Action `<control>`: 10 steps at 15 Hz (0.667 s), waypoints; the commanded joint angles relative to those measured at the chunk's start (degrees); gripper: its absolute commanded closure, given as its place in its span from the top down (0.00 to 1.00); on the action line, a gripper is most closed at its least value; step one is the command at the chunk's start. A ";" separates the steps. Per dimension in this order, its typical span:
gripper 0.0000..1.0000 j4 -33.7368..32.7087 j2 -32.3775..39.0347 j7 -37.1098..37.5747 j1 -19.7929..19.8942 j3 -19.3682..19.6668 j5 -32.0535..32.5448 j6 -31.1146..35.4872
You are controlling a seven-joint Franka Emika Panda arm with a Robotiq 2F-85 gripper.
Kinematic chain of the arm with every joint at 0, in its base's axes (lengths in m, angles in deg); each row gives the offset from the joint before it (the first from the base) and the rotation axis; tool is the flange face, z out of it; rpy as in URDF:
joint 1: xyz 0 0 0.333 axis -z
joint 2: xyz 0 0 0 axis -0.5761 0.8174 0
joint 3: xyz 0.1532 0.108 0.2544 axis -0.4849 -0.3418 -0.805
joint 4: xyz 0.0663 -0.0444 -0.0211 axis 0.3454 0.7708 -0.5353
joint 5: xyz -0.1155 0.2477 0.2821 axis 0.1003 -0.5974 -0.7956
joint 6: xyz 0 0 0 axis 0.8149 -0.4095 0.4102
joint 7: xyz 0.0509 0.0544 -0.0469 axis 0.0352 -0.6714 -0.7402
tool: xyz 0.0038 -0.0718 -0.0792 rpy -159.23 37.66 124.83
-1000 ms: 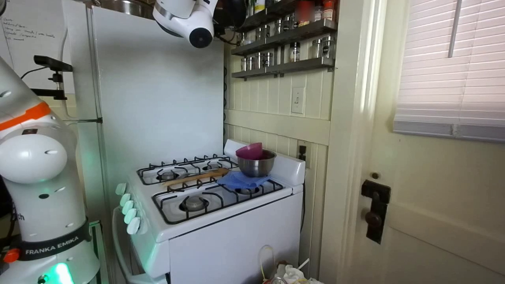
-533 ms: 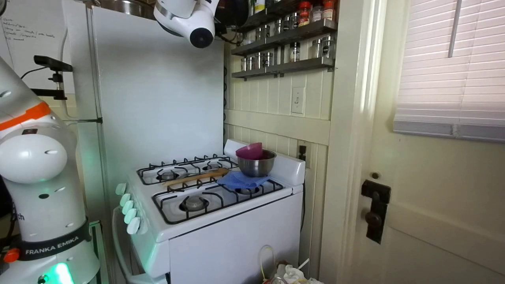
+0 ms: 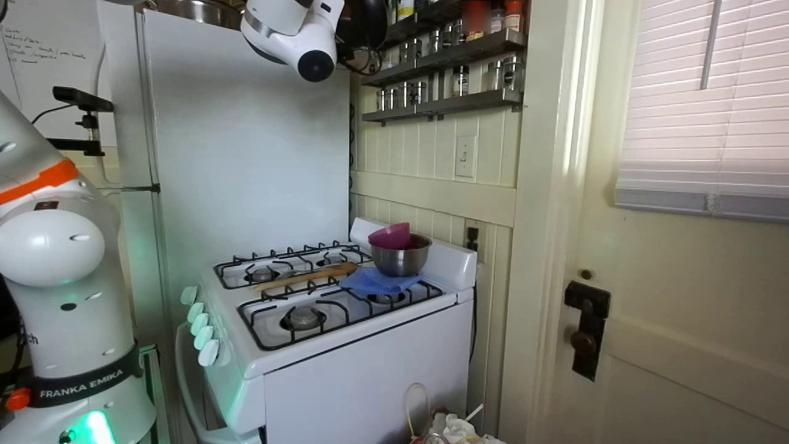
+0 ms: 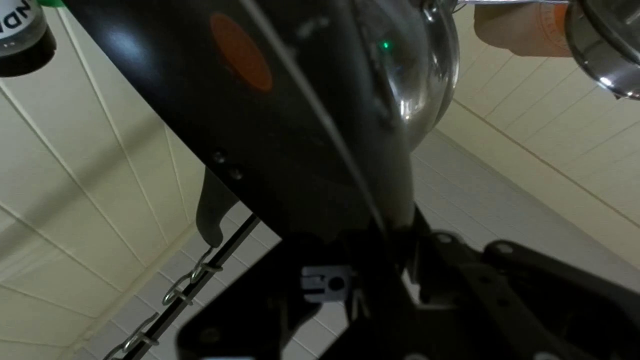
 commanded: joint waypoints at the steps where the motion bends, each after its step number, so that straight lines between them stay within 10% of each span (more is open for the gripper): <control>1: 0.02 1.40 -1.94 -1.84 -0.23 0.55 -0.43 -3.95; 10: 0.02 0.84 -2.85 -1.99 -0.53 -0.66 -1.07 -3.84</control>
